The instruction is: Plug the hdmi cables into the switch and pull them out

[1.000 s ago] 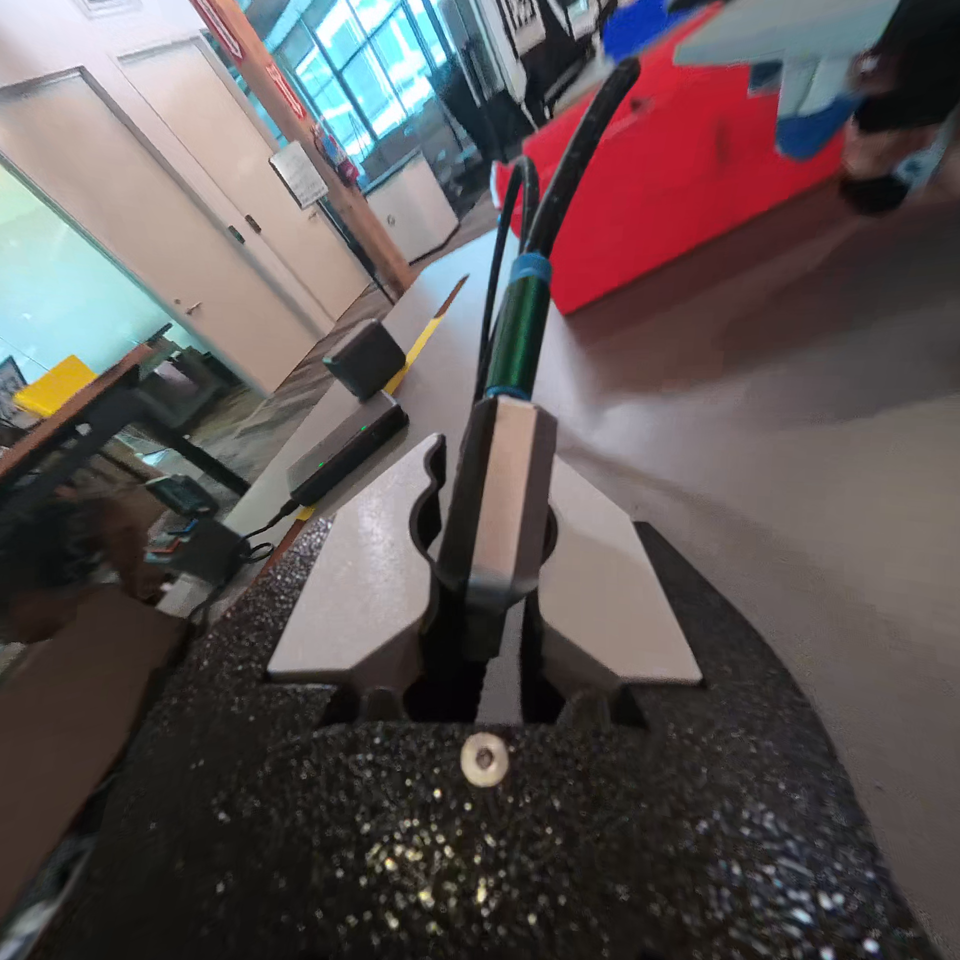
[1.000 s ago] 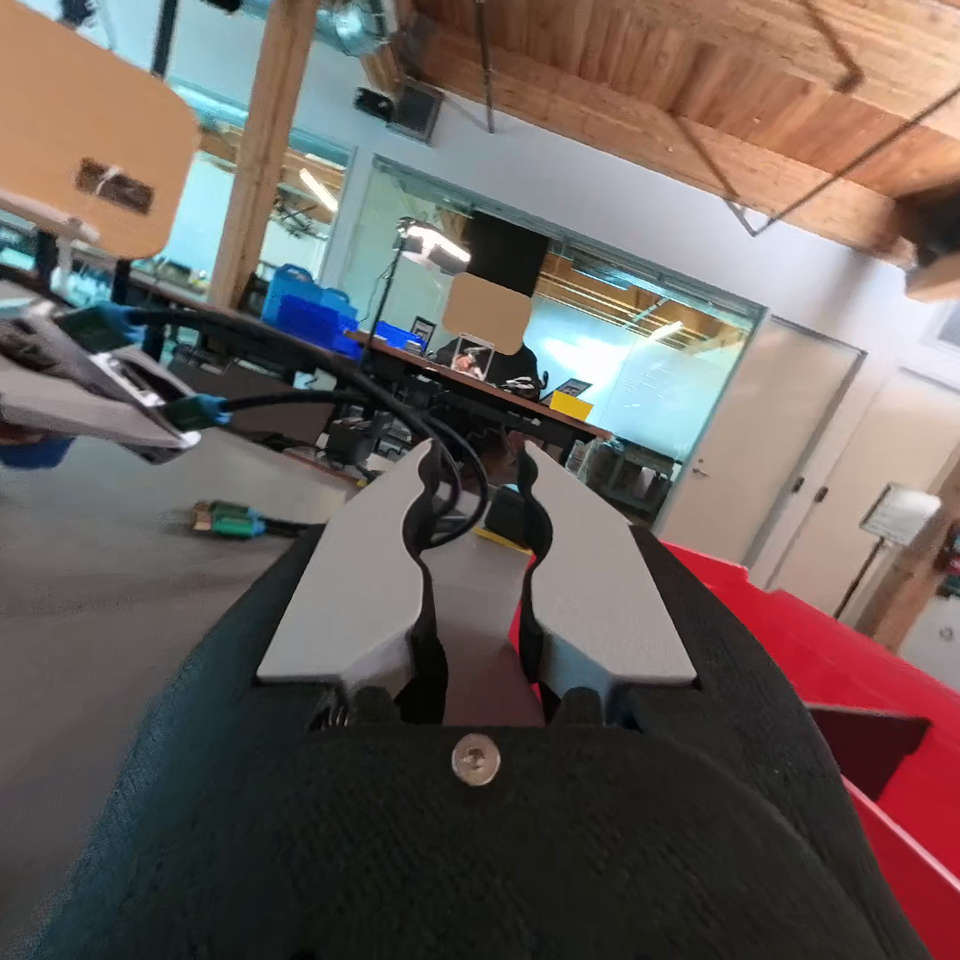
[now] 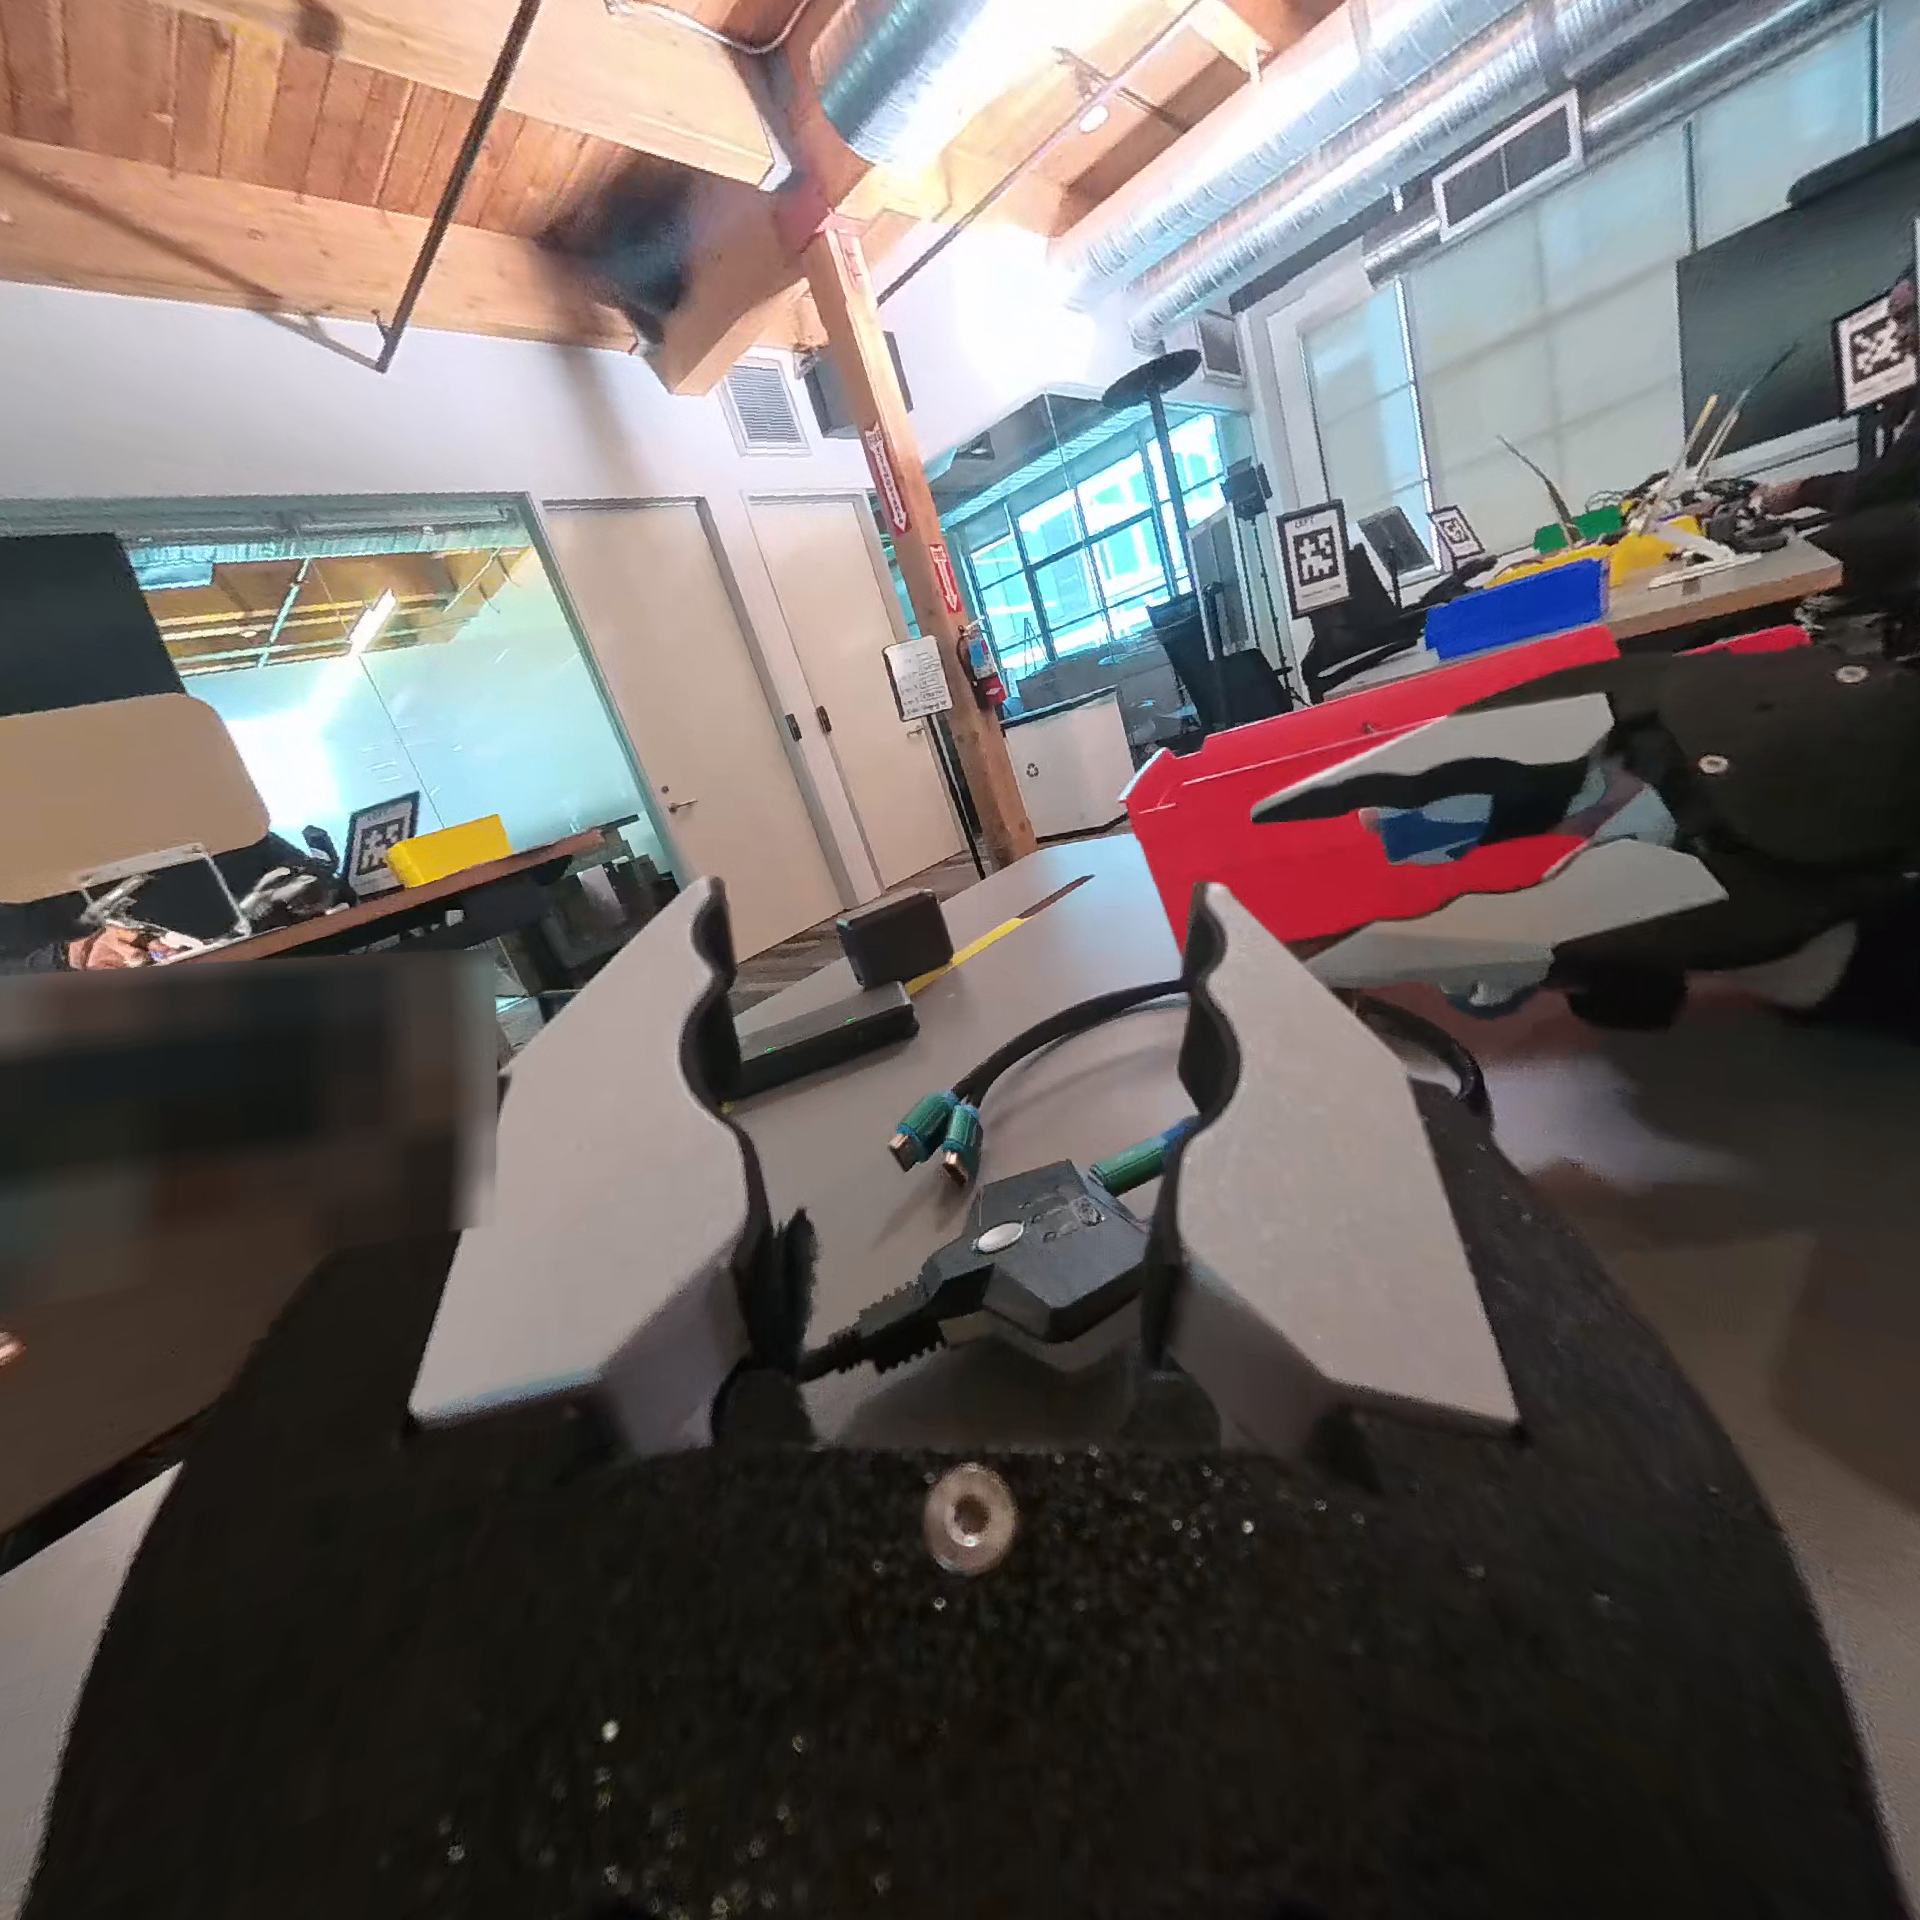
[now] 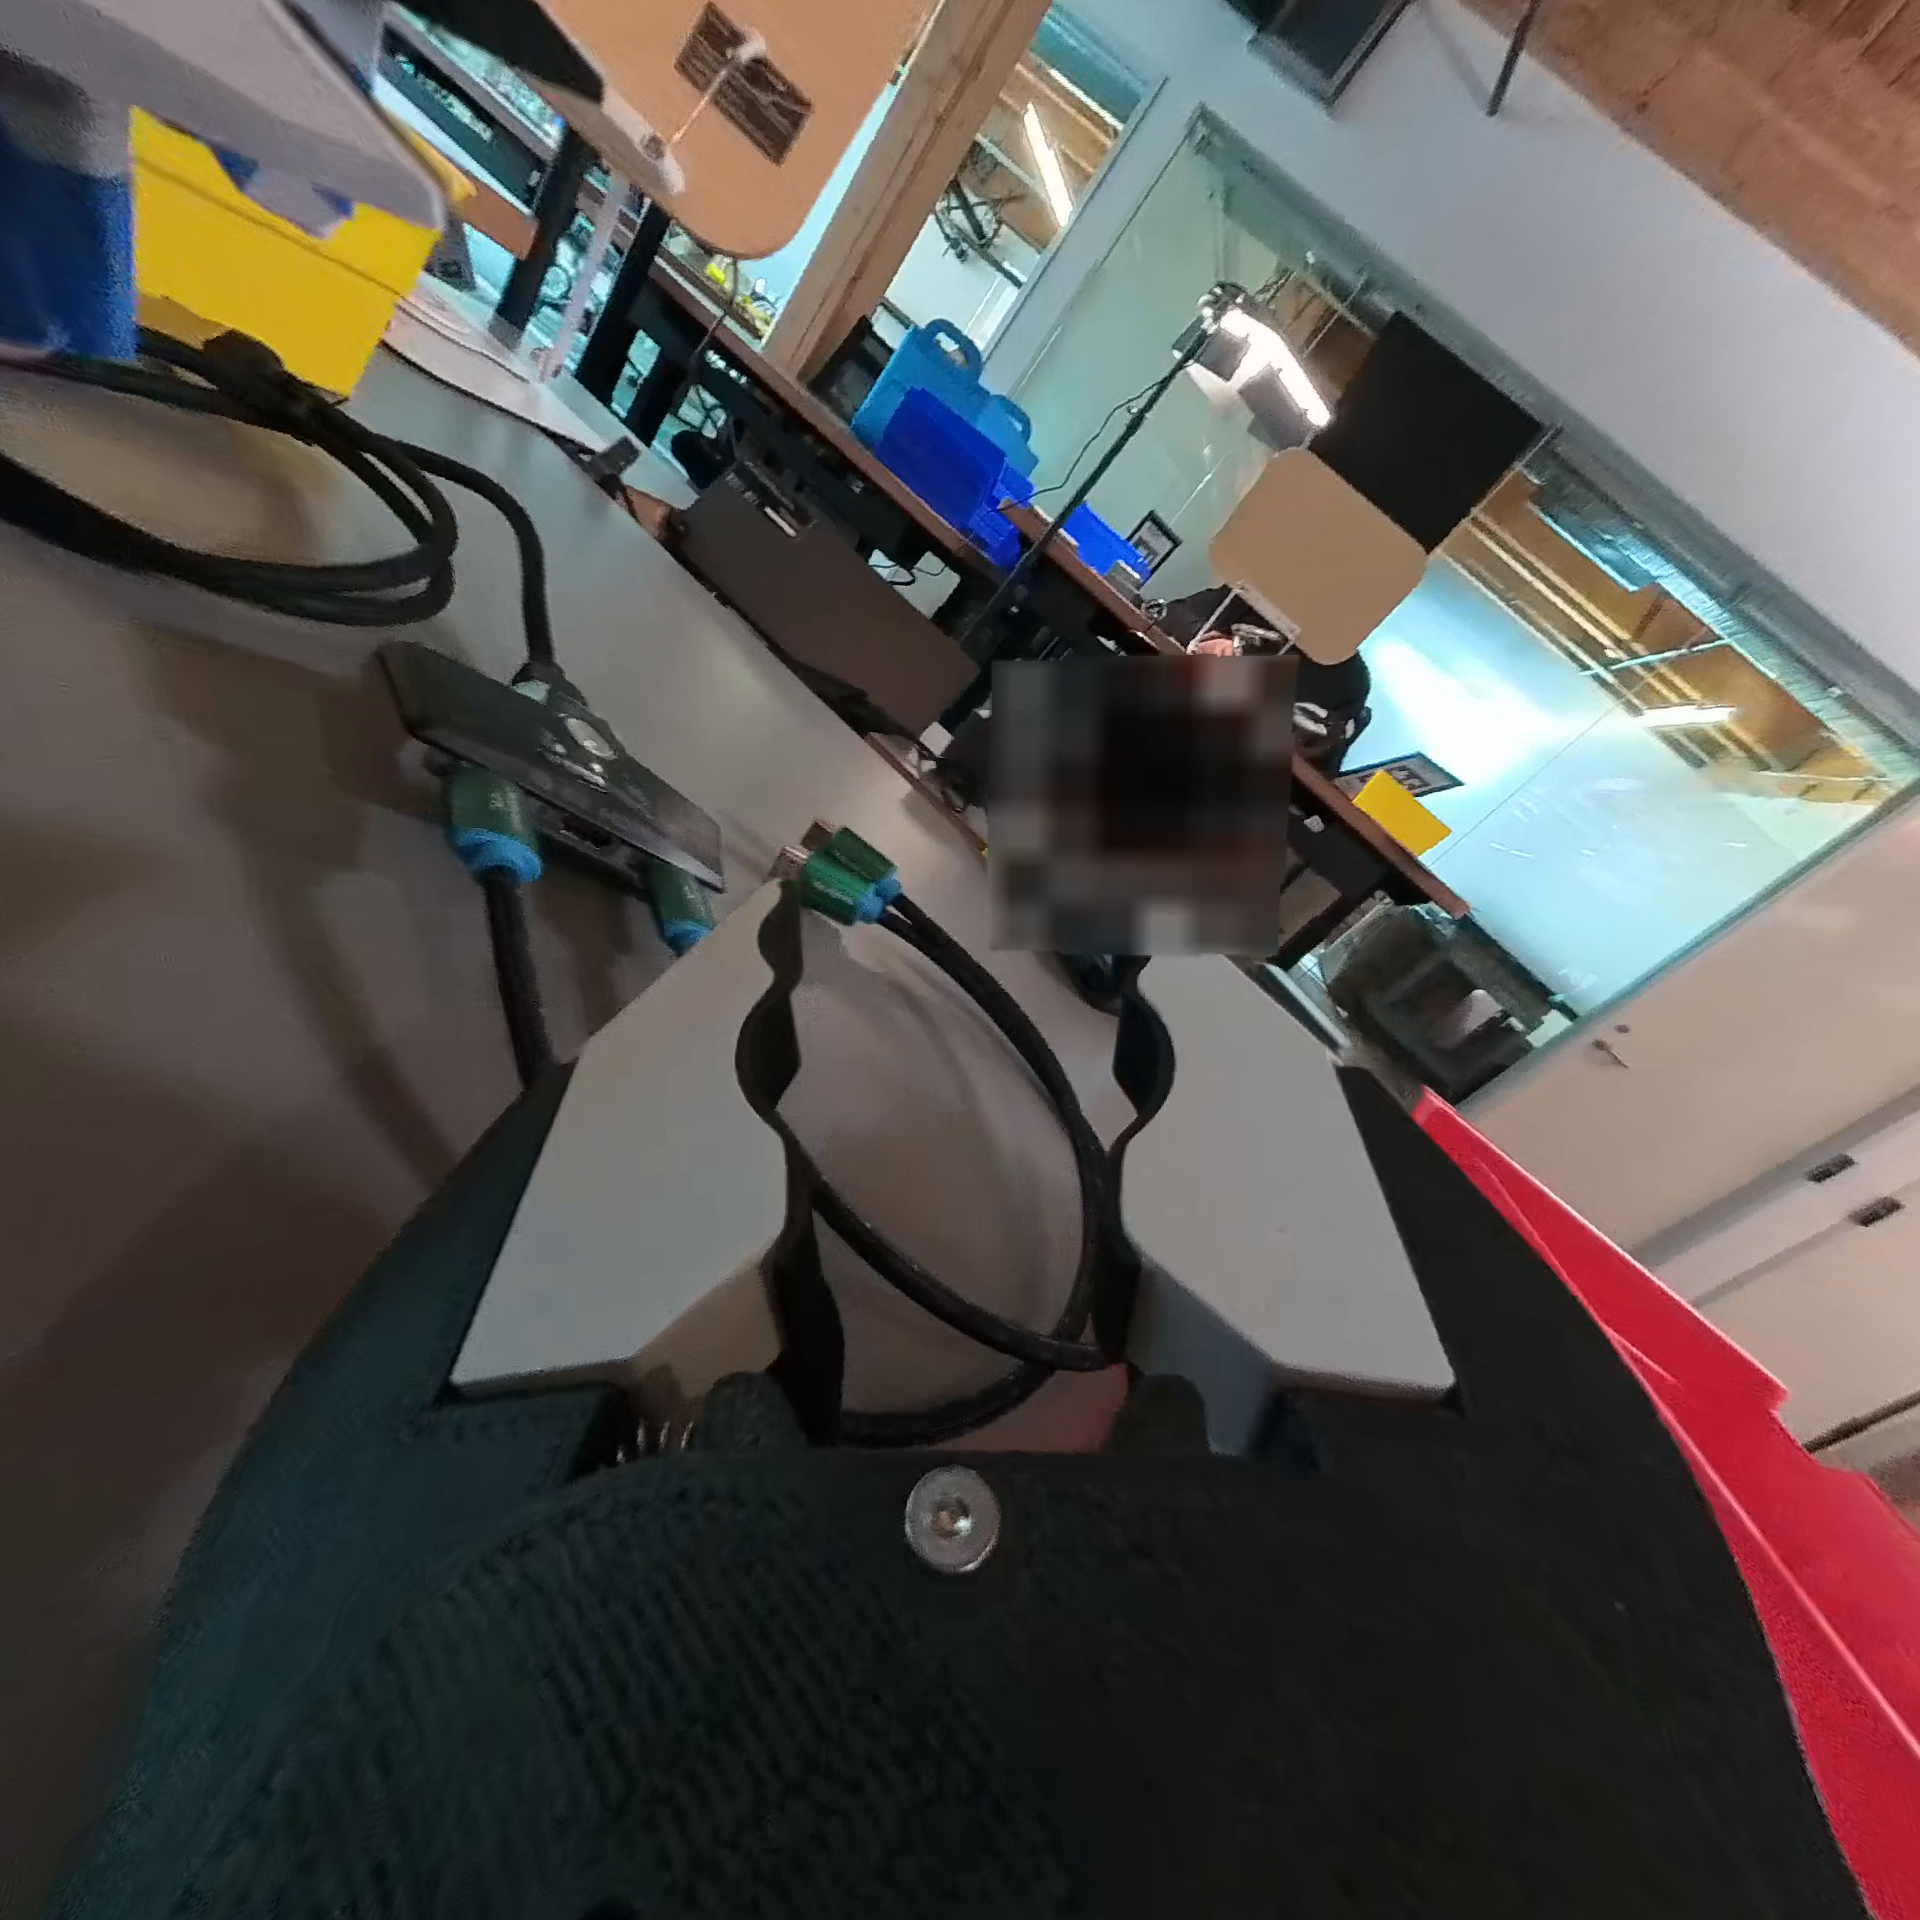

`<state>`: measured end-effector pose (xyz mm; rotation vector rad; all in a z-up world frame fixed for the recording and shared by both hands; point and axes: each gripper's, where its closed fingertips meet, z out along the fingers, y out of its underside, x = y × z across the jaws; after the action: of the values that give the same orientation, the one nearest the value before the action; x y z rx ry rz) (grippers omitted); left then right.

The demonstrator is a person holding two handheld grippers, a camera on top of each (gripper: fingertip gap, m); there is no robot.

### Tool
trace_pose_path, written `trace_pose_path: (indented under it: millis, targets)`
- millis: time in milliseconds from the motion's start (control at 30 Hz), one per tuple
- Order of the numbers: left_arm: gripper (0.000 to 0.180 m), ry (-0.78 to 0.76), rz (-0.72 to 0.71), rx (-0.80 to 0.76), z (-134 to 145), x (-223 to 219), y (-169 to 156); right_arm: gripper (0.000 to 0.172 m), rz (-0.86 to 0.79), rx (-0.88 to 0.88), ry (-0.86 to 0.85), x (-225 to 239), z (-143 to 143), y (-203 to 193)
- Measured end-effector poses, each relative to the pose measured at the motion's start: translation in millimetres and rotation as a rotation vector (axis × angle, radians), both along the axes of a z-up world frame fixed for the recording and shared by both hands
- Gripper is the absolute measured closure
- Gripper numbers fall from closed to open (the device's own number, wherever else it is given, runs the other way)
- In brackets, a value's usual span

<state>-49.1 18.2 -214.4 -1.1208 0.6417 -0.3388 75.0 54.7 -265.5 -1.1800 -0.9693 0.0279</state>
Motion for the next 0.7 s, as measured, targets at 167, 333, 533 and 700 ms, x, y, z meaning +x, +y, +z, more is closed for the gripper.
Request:
trace_pose_path:
  millis: [167,333,533,700]
  targets:
    - [0.103,-0.059,0.036,-0.01,4,-13,3,0.114,0.047,-0.014,-0.068,-23,-9,-11]
    - [0.106,-0.059,0.039,0.003,5,-12,1,0.115,0.029,-0.091,-0.244,-35,-27,-6]
    - [0.111,-0.061,0.068,0.03,9,-16,1,0.092,0.312,-0.701,-0.066,-81,-44,-25]
    - [0.114,-0.148,0.111,-0.013,11,-38,11,0.057,0.287,-0.783,-0.212,-114,-56,-12]
